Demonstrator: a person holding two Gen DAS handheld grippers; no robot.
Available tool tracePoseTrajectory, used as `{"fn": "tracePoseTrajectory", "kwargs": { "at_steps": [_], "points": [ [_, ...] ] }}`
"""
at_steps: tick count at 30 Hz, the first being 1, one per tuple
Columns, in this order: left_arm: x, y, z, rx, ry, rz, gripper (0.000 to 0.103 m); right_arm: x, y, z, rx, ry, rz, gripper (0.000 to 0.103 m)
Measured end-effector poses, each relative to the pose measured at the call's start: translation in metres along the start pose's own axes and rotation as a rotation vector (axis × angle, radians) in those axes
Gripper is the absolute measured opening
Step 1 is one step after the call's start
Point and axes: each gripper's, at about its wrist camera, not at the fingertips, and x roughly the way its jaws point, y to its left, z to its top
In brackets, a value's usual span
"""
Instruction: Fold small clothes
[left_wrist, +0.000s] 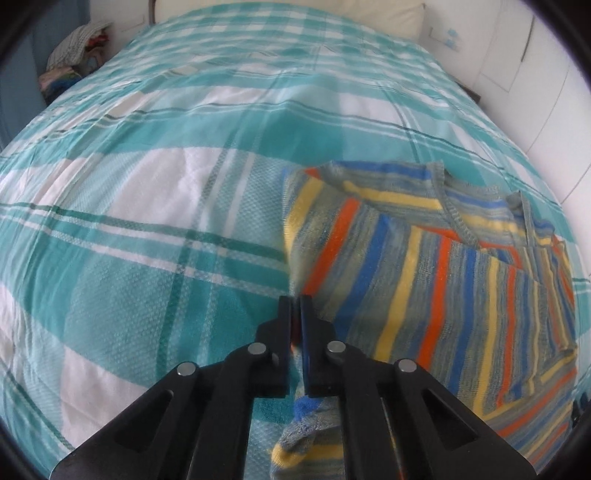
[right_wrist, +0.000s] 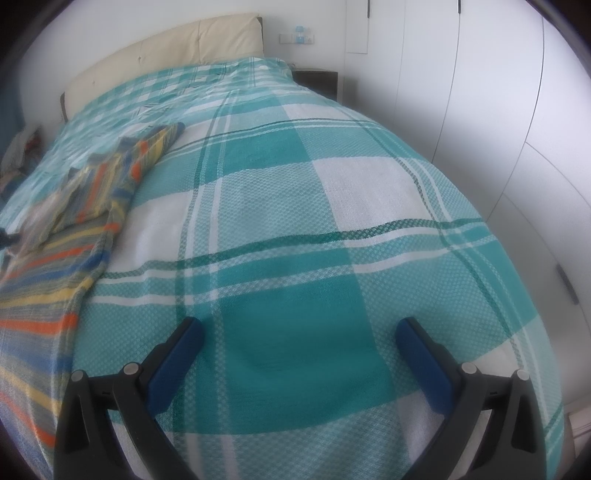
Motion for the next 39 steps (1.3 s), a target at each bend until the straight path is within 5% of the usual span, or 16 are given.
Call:
{"fn": "tracePoseTrajectory", "kwargs": {
  "at_steps": [3,5,8,14,22,39],
  "points": [
    [-0.014,0.001,-0.002,0.000,-0.004,0.024,0.032,0.000,0.000,0.000,0.001,-0.001,0.002,0.103],
    [-0.039,0.000,-0.010,0.024,-0.060,0.052,0.074,0.000,0.000,0.000,0.001,-0.001,0.002,0.103],
    [-0.088,-0.007,-0.030,0.100,-0.176,0.093,0.090,0.000,-0.001,0.000,0.001,-0.001,0.001,0.103],
    [-0.164,-0.022,-0.071,0.192,-0.280,0.175,0.097,0.000,-0.001,0.000,0.001,-0.001,0.002,0.103],
    [-0.218,-0.029,-0.095,0.176,-0.326,0.193,0.097,0.000,-0.001,0.000,0.001,-0.001,0.002,0.103],
    [-0.259,-0.036,-0.121,0.135,-0.395,0.210,0.098,-0.013,0.000,0.000,0.000,-0.046,-0.026,0.102]
  ]
}}
